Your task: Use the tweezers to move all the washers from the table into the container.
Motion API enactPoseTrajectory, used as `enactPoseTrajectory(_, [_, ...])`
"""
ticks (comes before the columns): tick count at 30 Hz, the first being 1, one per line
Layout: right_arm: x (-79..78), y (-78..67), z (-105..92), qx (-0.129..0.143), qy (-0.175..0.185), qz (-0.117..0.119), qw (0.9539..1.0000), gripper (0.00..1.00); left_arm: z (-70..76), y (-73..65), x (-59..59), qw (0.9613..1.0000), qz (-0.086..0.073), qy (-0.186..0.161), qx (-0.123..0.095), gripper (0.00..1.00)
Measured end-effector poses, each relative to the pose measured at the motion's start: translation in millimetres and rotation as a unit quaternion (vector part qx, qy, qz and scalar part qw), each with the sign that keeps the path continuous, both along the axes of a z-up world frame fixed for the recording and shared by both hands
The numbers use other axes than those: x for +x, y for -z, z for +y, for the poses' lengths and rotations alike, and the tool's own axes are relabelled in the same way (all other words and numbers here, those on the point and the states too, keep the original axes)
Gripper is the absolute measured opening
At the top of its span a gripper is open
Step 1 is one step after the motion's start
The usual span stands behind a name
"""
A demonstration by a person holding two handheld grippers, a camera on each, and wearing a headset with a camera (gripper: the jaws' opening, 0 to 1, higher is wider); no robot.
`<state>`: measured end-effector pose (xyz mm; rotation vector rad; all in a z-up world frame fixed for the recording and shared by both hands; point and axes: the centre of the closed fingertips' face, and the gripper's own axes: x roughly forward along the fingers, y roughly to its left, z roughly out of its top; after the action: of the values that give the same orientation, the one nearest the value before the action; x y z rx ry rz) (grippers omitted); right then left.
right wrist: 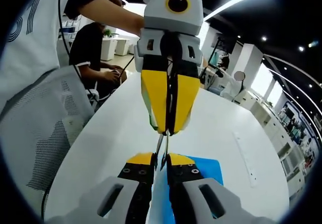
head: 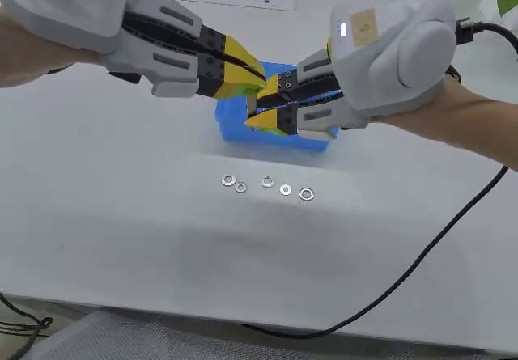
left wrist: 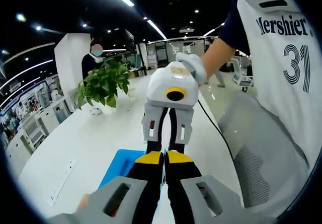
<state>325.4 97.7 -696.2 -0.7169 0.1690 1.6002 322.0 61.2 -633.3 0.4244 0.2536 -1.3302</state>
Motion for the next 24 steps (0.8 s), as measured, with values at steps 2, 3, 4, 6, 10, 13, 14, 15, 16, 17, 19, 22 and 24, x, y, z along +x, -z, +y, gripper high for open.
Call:
enactPoseTrajectory(2, [-5.8, 2.6, -0.3, -0.002, -0.003, 0.003, 1.0, 0.11, -0.1, 3.3, -6.3, 1.0, 0.004, 0.0, -0.002, 0.05])
enactPoseTrajectory(3, [-10.2, 5.0, -0.6, -0.004, -0.007, 0.002, 1.0, 0.11, -0.3, 5.6, -10.1, 1.0, 0.006, 0.0, -0.003, 0.05])
enactPoseTrajectory(4, [-12.7, 6.6, -0.8, -0.005, -0.009, 0.002, 0.9999, 0.11, -0.6, 7.3, -12.3, 1.0, 0.008, 0.0, -0.004, 0.05])
enactPoseTrajectory(6, [-18.5, 11.2, -1.4, -0.01, -0.013, 0.005, 0.9999, 0.11, -1.3, 11.7, -17.2, 0.9999, 0.012, 0.0, -0.005, 0.05])
enactPoseTrajectory(10, [-24.6, 18.7, -1.8, -0.014, -0.015, 0.009, 0.9998, 0.11, -2.2, 19.1, -24.4, 0.9999, 0.014, 0.0, -0.008, 0.05])
enactPoseTrajectory(13, [-27.5, 24.8, -2.0, -0.016, -0.016, 0.012, 0.9997, 0.11, -1.0, 24.0, -27.1, 0.9998, 0.015, -0.001, -0.01, 0.05])
enactPoseTrajectory(14, [-28.0, 26.1, -1.8, -0.016, -0.016, 0.013, 0.9996, 0.11, -0.5, 25.7, -27.4, 0.9998, 0.017, -0.002, -0.012, 0.05])
enactPoseTrajectory(15, [-28.4, 28.1, -1.3, -0.017, -0.016, 0.014, 0.9996, 0.11, -0.3, 26.3, -27.5, 0.9998, 0.018, -0.003, -0.012, 0.05])
enactPoseTrajectory(16, [-28.4, 29.4, -0.9, -0.018, -0.016, 0.015, 0.9996, 0.11, 0.1, 28.0, -27.4, 0.9997, 0.02, -0.005, -0.013, 0.05])
enactPoseTrajectory(17, [-28.6, 31.3, -0.2, -0.018, -0.016, 0.017, 0.9995, 0.11, 0.4, 29.1, -27.2, 0.9997, 0.021, -0.005, -0.014, 0.05])
enactPoseTrajectory(19, [-28.6, 34.7, 1.0, -0.02, -0.016, 0.02, 0.9995, 0.11, 1.2, 32.1, -26.9, 0.9996, 0.025, -0.008, -0.013, 0.05])
enactPoseTrajectory(22, [-28.4, 38.5, 2.3, -0.02, -0.016, 0.024, 0.9994, 0.11, 2.6, 36.5, -26.3, 0.9995, 0.029, -0.01, -0.013, 0.05])
enactPoseTrajectory(24, [-29.1, 41.7, 3.2, -0.021, -0.018, 0.028, 0.9992, 0.11, 3.8, 39.6, -26.4, 0.9993, 0.034, -0.012, -0.014, 0.05])
